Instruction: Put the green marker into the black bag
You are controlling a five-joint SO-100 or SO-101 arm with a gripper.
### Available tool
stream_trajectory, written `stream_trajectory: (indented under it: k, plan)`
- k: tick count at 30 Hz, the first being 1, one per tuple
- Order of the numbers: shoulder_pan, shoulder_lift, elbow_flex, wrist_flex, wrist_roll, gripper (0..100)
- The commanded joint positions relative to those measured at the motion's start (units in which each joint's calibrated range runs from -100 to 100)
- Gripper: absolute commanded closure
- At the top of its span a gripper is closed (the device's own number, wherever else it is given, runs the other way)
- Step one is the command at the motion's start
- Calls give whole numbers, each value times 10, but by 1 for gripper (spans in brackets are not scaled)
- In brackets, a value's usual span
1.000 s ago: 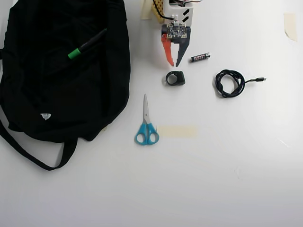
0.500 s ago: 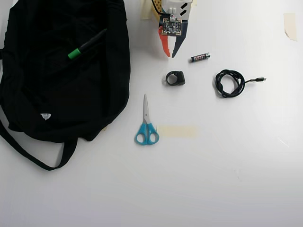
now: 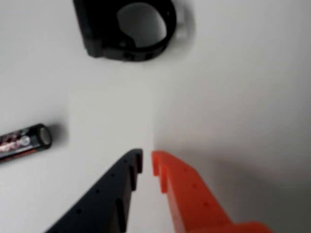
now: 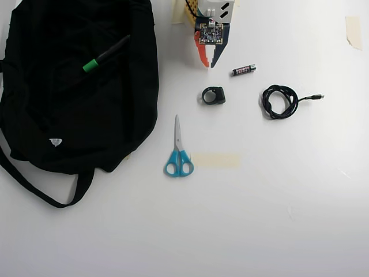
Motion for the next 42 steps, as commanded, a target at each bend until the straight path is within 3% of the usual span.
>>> stream_trajectory:
  k: [1, 42]
  plan:
    - [-3, -9, 11, 12, -1, 98]
    - [-20, -5, 11, 39, 5, 98]
